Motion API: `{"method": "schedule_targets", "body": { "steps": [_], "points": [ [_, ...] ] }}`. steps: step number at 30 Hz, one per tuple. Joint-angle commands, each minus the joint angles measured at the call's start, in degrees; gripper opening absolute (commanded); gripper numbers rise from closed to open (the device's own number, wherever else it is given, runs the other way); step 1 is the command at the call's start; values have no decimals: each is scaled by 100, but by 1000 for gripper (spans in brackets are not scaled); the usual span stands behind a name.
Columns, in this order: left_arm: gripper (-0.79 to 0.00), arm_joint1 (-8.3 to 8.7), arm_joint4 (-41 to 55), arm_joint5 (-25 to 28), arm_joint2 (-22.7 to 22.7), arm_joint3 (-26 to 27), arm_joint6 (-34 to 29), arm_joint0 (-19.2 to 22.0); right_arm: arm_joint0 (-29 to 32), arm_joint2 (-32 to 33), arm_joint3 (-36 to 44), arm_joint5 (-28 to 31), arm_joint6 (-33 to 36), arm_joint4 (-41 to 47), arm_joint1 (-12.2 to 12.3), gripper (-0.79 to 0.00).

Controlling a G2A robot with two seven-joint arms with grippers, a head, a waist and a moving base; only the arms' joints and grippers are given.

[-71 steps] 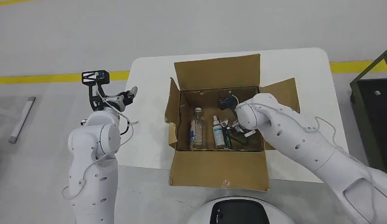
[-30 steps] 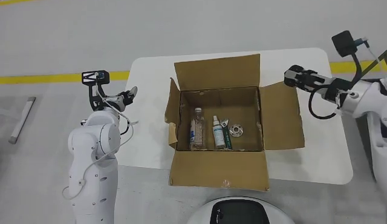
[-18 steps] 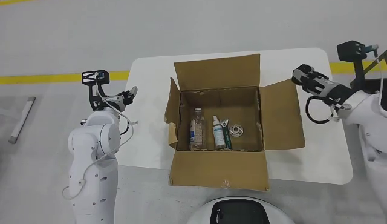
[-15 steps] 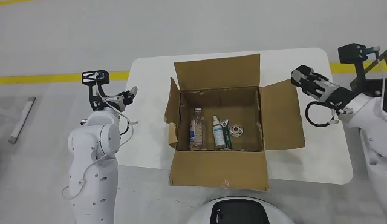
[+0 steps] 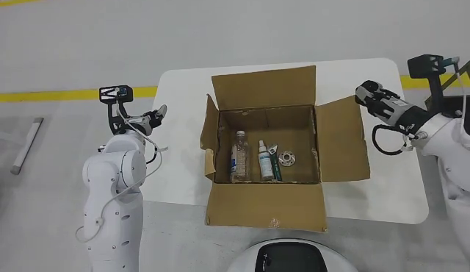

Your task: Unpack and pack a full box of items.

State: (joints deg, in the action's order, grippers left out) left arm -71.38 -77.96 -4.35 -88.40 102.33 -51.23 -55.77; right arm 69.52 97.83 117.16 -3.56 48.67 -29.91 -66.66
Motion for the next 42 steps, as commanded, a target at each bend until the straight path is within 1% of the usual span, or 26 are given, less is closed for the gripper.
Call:
{"method": "schedule_targets", "body": {
  "steps": [1,10,11,14,21,27,29,31,34,35,37,39,42],
  "points": [
    [0,0,0,0,0,0,0,0,0,0,0,0,0,0,0,-440],
    [0,0,0,0,0,0,0,0,0,0,0,0,0,0,0,-440],
    [0,0,0,0,0,0,0,0,11,-1,-2,1,-29,0,0,0],
    [0,0,0,0,0,0,0,0,81,-22,26,84,-235,21,2,0],
    [0,0,0,0,0,0,0,0,24,-28,46,270,-644,-69,29,0],
    [0,0,0,0,0,0,0,0,88,-87,82,434,-1401,-581,38,0],
    [0,0,0,0,0,0,0,0,125,-93,74,519,-1604,-881,48,0],
    [0,0,0,0,0,0,0,0,157,-103,49,525,-1846,-966,45,0],
    [0,0,0,0,0,0,0,0,205,-107,17,555,-2069,-1230,52,0],
    [0,0,0,0,0,0,0,0,219,-118,8,557,-2128,-1303,53,-203],
    [0,0,0,0,0,0,0,0,242,-146,-9,565,-2188,-1380,55,-785],
    [0,0,0,0,0,0,0,0,252,-164,-16,586,-2181,-1550,64,-785],
    [0,0,0,0,0,0,0,0,252,-164,-16,586,-2181,-1550,64,-785]
  ]
}}
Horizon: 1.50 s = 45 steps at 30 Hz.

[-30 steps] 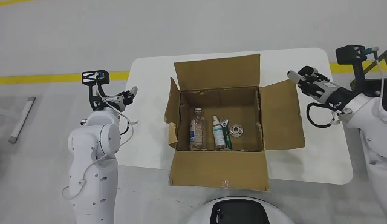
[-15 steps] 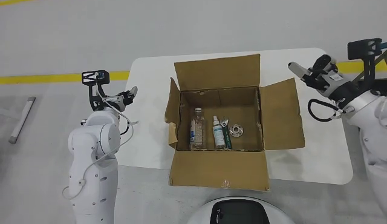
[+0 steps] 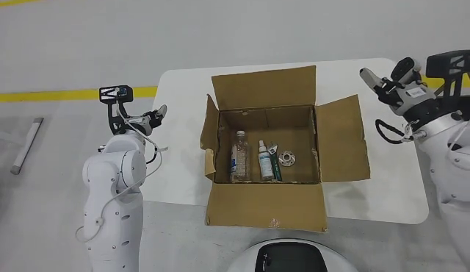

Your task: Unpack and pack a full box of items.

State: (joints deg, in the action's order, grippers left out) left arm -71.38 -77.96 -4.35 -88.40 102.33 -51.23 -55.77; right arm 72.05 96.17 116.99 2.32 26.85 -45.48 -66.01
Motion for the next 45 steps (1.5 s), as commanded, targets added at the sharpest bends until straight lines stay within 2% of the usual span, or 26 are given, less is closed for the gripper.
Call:
{"method": "schedule_targets", "body": {
  "steps": [1,12,17,24,30,37,45],
  "points": [
    [0,0,0,0,0,0,0,0,-1,1,1,-2,0,7,0,-785],
    [0,0,0,0,0,0,0,0,29,-15,-94,-57,-242,-49,-6,-785],
    [0,0,0,0,0,0,0,0,58,-15,-217,-170,-449,-335,-4,-785],
    [0,0,0,0,0,0,0,0,225,-32,-394,-68,-652,-1183,27,-785],
    [0,0,0,0,0,0,0,0,593,156,-484,13,-782,-1317,38,-785],
    [0,0,0,0,0,0,0,0,990,196,-626,42,-978,-1212,20,-785],
    [0,0,0,0,0,0,0,0,1169,-70,-797,236,-1142,-712,-28,-785]
  ]
}}
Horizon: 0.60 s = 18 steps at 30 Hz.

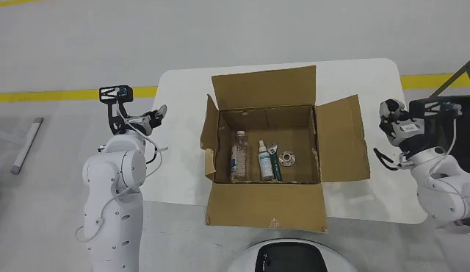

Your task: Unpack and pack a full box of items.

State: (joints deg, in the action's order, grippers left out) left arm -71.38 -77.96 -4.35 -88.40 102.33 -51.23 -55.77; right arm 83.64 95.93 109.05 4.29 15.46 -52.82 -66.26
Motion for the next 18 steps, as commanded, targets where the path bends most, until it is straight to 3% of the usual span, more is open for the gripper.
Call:
{"method": "schedule_targets", "body": {
  "steps": [1,18],
  "points": [
    [0,0,0,0,0,0,0,0,14,-98,-13,80,-1,29,-7,-785],
    [0,0,0,0,0,0,0,0,-215,-822,453,866,387,520,-38,-785]
  ]
}}
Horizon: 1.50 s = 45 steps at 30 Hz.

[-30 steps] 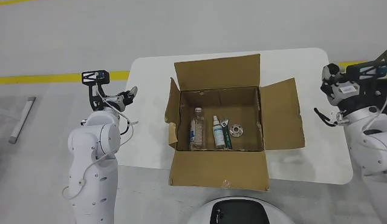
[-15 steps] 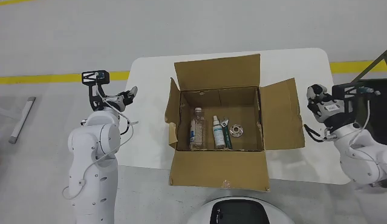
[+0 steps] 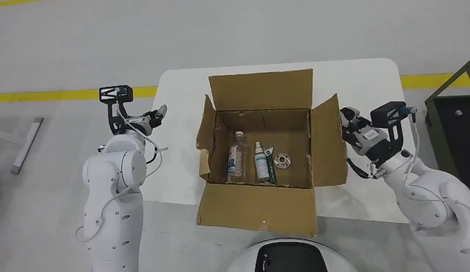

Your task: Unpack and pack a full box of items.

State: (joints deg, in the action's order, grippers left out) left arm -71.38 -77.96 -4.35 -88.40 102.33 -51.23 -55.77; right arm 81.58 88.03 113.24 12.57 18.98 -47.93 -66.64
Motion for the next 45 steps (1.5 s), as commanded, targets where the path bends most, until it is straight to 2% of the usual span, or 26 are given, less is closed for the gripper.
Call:
{"method": "schedule_targets", "body": {
  "steps": [1,12,23,31,38,40,44,45],
  "points": [
    [0,0,0,0,0,0,0,0,-26,-62,86,98,82,6,3,-785],
    [0,0,0,0,0,0,0,0,-85,-17,198,310,313,97,31,-785],
    [0,0,0,0,0,0,0,0,-11,-728,288,672,862,-89,34,-785],
    [0,0,0,0,0,0,0,0,-282,-1116,97,427,1521,-302,27,-785],
    [0,0,0,0,0,0,0,0,-463,-1145,51,189,1985,-166,34,-785],
    [0,0,0,0,0,0,0,0,-502,-1089,80,160,1988,-127,40,-785],
    [0,0,70,70,5,24,181,-88,-522,-807,146,-149,1553,143,33,-785],
    [-206,4,100,166,7,50,250,-130,-519,-711,158,-243,1435,212,31,-785]
  ]
}}
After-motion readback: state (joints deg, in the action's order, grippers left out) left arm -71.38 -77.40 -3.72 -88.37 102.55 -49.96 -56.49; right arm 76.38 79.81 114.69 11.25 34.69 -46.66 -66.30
